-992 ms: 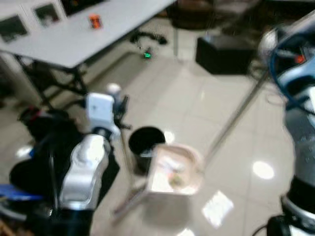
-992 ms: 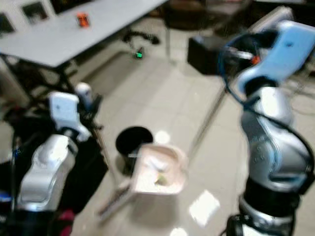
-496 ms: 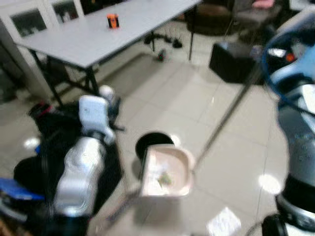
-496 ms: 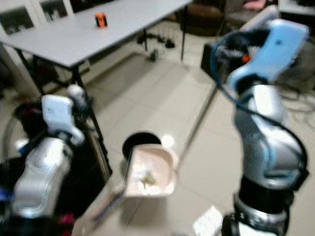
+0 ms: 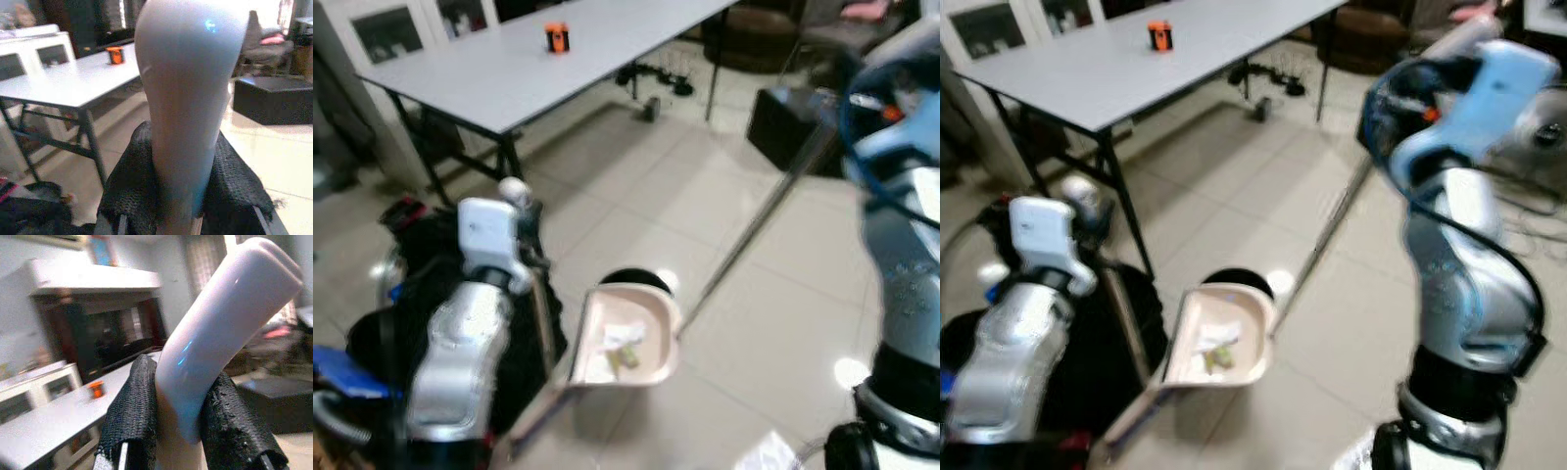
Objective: Sweep floor
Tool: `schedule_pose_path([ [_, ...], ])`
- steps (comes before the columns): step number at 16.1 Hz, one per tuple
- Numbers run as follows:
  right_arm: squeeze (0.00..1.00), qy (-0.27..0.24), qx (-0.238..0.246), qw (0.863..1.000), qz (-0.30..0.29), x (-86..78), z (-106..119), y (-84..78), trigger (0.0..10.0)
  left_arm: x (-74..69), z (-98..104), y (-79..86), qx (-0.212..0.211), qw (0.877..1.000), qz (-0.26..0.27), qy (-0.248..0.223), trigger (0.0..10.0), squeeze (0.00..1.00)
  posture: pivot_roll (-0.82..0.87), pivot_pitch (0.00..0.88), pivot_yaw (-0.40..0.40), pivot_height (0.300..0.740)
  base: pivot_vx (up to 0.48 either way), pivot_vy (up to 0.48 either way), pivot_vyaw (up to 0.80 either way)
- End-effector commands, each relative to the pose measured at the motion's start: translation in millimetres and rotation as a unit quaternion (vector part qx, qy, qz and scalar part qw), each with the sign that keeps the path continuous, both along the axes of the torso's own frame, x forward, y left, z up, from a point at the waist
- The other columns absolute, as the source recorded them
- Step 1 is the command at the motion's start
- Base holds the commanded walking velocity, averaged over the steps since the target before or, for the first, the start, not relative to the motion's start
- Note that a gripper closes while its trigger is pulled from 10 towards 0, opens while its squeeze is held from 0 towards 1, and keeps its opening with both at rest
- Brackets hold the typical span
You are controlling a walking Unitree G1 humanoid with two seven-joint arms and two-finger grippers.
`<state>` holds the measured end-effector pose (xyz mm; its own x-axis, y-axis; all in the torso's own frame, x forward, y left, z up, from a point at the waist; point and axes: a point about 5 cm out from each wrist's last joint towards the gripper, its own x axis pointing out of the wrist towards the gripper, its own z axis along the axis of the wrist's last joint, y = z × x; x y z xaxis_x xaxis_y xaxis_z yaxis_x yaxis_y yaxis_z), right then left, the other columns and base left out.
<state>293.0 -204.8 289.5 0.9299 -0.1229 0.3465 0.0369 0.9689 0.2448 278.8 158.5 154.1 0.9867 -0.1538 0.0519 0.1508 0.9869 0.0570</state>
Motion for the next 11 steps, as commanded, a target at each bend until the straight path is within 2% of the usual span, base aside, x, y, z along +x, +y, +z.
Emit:
schedule_pose_path([
  [1,0.0,-0.035,0.003,0.999,0.001,-2.8,10.8,2.2,10.0,0.0,9.5,5.1,0.002,1.0,0.002,-0.016,10.0,0.0,-0.09,0.008,0.026,0.74,0.345,0.0,0.0],
  [11,0.0,-0.06,-0.022,0.998,-0.028,-1.4,15.6,-8.9,10.0,-1.2,6.9,4.3,0.007,1.0,-0.004,-0.01,10.0,0.0,-0.09,0.0,0.032,0.74,0.345,0.0,0.0],
])
